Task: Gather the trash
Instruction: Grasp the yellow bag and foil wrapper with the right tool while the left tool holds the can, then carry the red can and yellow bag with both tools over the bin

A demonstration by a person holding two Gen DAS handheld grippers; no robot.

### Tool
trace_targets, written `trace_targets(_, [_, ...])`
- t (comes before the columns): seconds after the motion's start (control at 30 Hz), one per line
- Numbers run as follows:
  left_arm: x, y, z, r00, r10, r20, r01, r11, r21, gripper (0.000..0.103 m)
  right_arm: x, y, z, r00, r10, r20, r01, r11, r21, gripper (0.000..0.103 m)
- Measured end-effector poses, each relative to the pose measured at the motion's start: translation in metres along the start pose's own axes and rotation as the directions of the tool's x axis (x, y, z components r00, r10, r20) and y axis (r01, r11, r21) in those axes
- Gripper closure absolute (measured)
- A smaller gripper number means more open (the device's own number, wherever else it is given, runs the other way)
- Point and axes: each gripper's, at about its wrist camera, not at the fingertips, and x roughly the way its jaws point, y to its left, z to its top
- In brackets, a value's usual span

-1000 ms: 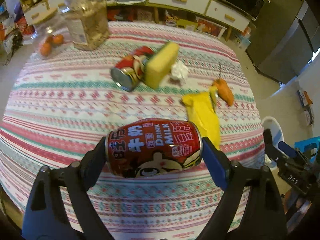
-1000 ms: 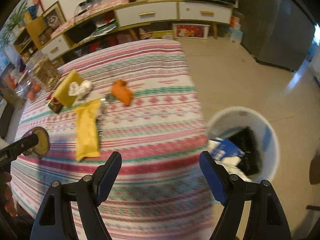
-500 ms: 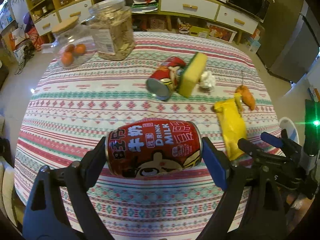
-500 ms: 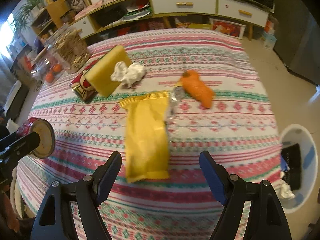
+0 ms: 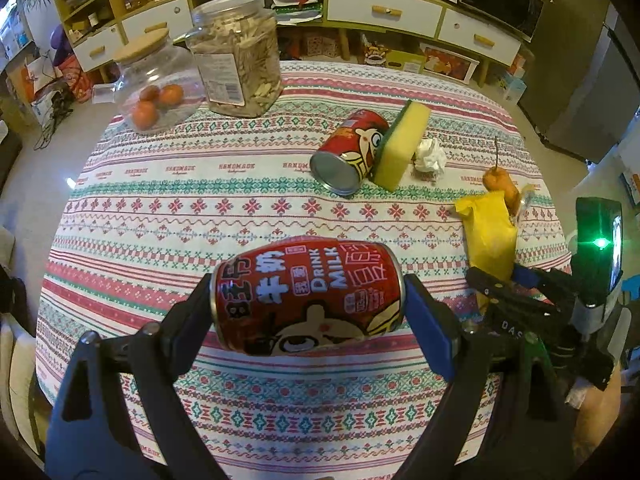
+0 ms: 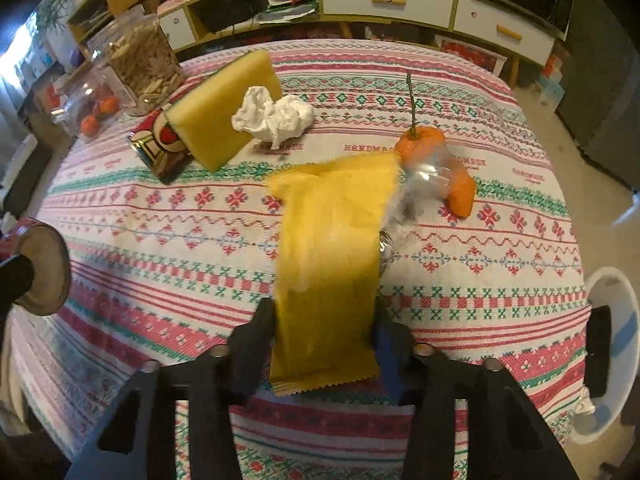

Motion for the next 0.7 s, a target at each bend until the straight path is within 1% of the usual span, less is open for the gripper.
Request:
trace_targets(0.07, [-0.002,-0.003,0.0,1.0,-0.006,0.006,0.006,1.0,0.007,0.013,-0.005,-0.003,-0.002,1.0,0.024,-0.003,-0.024,1.0,0.01,0.063])
trace_targets(0.3, [-0.01,-0.02,0.0,0.999,-0.03,0.026,0.029,0.999,0.04,0.013,-0.035,-0.018,-0.011,0.996,0.083,0.016,-0.084,0.996,0.029,0.064])
trace_targets(0.47, [-0.012,-0.037,0.0,0.998,-0.052,0.034,0.05,0.997,0.061,0.013,-0.057,-0.03,-0.017,0.996,0.074,0.044,-0.076,0.996,0.037,0.064])
trace_targets(0.57, [-0.014,-0.052,0.0,0.997,-0.068,0.037,0.065,0.995,0.076,0.013,-0.067,-0.041,-0.02,0.997,0.059,0.058,-0.062,0.997,0.052,0.064])
trace_targets(0.7, [-0.02,-0.078,-0.001,0.993,-0.106,0.048,0.101,0.99,0.099,0.013,-0.081,-0.063,-0.028,0.997,0.037,0.069,-0.043,0.996,0.084,0.064])
